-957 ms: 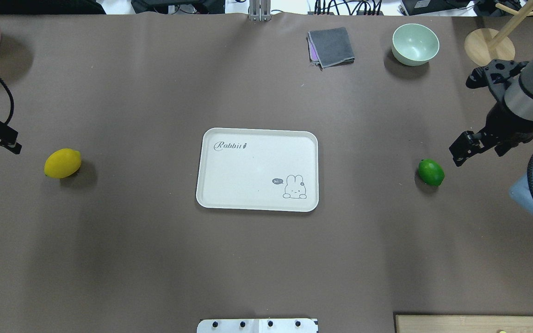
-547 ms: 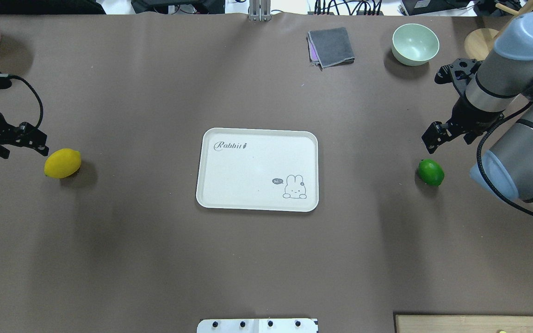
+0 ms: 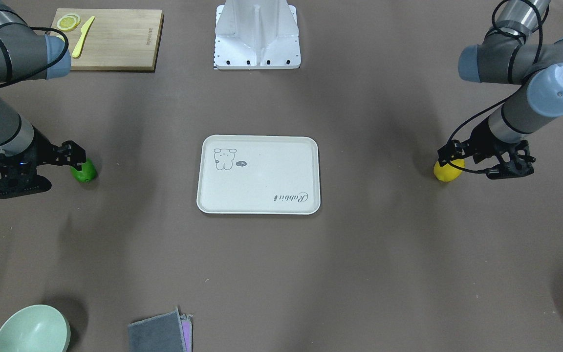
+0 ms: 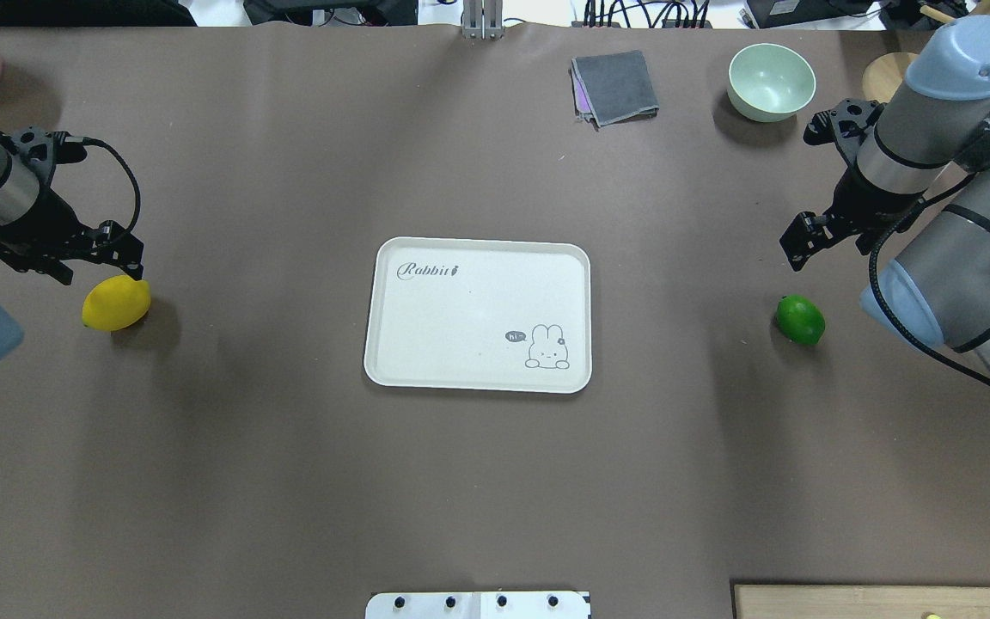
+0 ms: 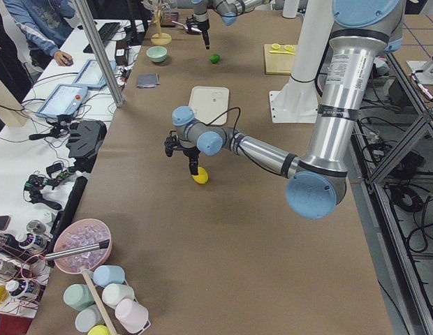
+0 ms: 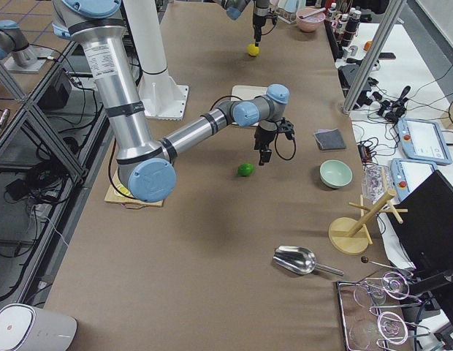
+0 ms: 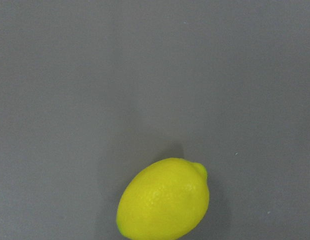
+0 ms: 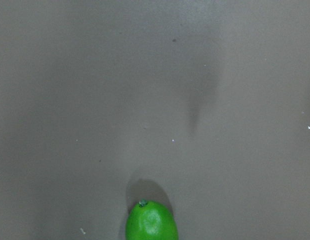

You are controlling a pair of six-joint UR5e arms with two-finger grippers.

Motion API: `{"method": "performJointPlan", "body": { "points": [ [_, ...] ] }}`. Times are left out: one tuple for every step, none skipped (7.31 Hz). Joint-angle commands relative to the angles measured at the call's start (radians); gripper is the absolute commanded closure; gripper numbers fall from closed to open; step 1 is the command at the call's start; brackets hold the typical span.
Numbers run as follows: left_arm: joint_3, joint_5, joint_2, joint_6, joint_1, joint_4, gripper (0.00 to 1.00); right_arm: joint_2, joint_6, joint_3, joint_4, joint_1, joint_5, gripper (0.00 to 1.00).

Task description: Place all lemons on tray

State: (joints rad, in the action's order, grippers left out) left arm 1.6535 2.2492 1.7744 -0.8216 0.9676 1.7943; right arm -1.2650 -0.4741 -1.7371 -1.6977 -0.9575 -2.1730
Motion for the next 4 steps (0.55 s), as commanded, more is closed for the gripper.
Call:
{"method": "performJointPlan", "body": {
  "points": [
    [-0.111,-0.011,0.019,0.009,-0.004,0.133,0.02,-0.001,-0.006,0.062,0.081,-0.001,0.004,0.04],
    [-0.147,-0.011,0.037,0.009,-0.004,0.160,0.02,-0.007,-0.009,0.056,0.082,-0.003,0.015,0.03],
    [-0.165,-0.011,0.042,0.009,-0.006,0.166,0.02,-0.019,-0.044,0.053,0.123,-0.003,0.027,0.03],
    [-0.162,-0.011,0.048,0.009,-0.006,0.169,0.02,-0.060,-0.123,0.045,0.210,0.009,0.042,0.03]
  ]
}}
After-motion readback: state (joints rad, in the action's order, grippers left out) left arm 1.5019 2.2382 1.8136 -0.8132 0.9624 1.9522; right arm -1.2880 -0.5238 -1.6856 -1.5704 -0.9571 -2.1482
